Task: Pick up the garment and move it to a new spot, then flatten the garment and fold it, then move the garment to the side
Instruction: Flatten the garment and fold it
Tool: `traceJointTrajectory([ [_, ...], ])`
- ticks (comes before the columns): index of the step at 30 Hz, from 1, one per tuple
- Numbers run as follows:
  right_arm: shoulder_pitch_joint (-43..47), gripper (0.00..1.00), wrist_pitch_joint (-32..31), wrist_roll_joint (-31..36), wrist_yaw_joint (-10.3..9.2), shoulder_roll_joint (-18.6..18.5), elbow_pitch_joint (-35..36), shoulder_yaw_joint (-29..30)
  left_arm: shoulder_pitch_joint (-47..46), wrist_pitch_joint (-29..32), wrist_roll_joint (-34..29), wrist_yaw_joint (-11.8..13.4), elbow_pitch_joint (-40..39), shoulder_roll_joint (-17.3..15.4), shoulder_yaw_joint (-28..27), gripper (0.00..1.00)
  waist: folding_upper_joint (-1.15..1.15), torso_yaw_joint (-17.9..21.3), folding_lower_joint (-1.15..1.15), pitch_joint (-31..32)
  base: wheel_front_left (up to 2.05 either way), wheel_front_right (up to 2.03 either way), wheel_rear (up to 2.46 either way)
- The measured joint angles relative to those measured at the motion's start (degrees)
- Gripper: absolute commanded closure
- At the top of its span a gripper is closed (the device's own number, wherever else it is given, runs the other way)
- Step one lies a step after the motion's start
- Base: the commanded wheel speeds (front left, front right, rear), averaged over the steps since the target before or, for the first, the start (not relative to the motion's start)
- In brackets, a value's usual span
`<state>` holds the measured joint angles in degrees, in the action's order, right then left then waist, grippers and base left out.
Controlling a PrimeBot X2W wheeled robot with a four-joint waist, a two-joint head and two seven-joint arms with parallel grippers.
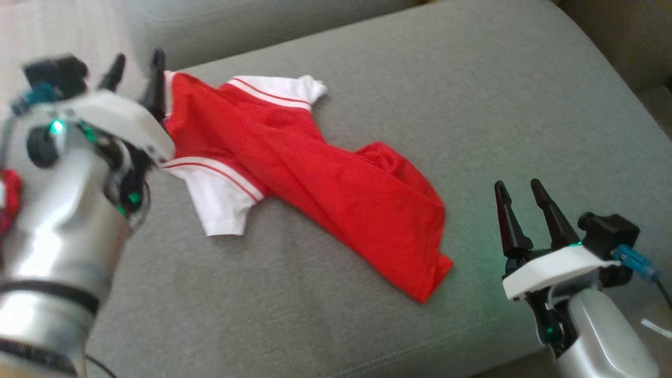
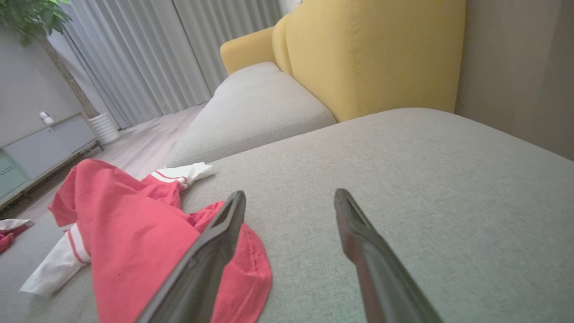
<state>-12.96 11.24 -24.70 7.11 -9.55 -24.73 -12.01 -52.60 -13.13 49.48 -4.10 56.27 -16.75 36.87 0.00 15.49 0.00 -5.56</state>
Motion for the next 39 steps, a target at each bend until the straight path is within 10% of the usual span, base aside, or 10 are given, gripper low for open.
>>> traceJointTrajectory([
  [8, 1.50, 0.00, -1.25, 0.59, 0.00, 0.09, 2.66, 1.71, 25.98, -1.41, -15.92, 16.25, -38.71, -2.09, -8.38, 0.00, 0.00, -4.25, 0.00, 1.00, 0.00, 0.00, 0.00],
  [12, 2.02, 0.00, -2.36, 0.59, 0.00, -0.13, 3.37, 2.59, 42.17, -1.43, -22.62, 20.56, -51.24, 0.15, -11.80, 0.00, 0.00, -5.57, 0.00, 0.72, 0.00, 0.00, 0.00],
  [22, -0.57, 0.00, -8.37, -0.03, 0.00, -2.32, 0.18, 1.34, 48.35, -1.43, -27.70, 16.80, -57.00, 7.14, -17.23, 0.00, 0.00, -8.58, 0.00, 0.31, 0.00, 0.00, 0.00],
  [35, -17.47, 0.00, -30.75, -11.83, 0.00, -5.35, -22.24, -11.96, 48.25, -1.51, -31.33, 11.18, -52.00, 12.83, -17.28, 0.00, 0.00, -16.68, 0.00, -2.48, 0.00, 0.00, 0.00],
  [36, -17.96, 0.19, -31.22, -12.73, 0.00, -5.77, -22.32, -12.39, 48.25, -1.51, -31.41, 11.16, -51.96, 13.06, -17.36, 0.00, 0.00, -17.29, 0.00, -2.65, 0.00, 0.00, 0.00],
  [38, -19.49, 1.00, -31.01, -13.47, 0.00, -6.82, -22.98, -13.39, 48.21, -1.52, -31.76, 11.09, -51.90, 13.45, -17.38, 0.00, 0.00, -18.38, 0.00, -3.07, 0.00, 0.00, 0.00],
  [39, -20.17, 1.00, -30.31, -13.48, 0.00, -7.34, -23.49, -13.68, 48.21, -1.52, -31.76, 10.88, -51.80, 13.50, -17.38, 0.00, 0.00, -18.82, 0.00, -3.29, 0.00, 0.00, 0.00],
])
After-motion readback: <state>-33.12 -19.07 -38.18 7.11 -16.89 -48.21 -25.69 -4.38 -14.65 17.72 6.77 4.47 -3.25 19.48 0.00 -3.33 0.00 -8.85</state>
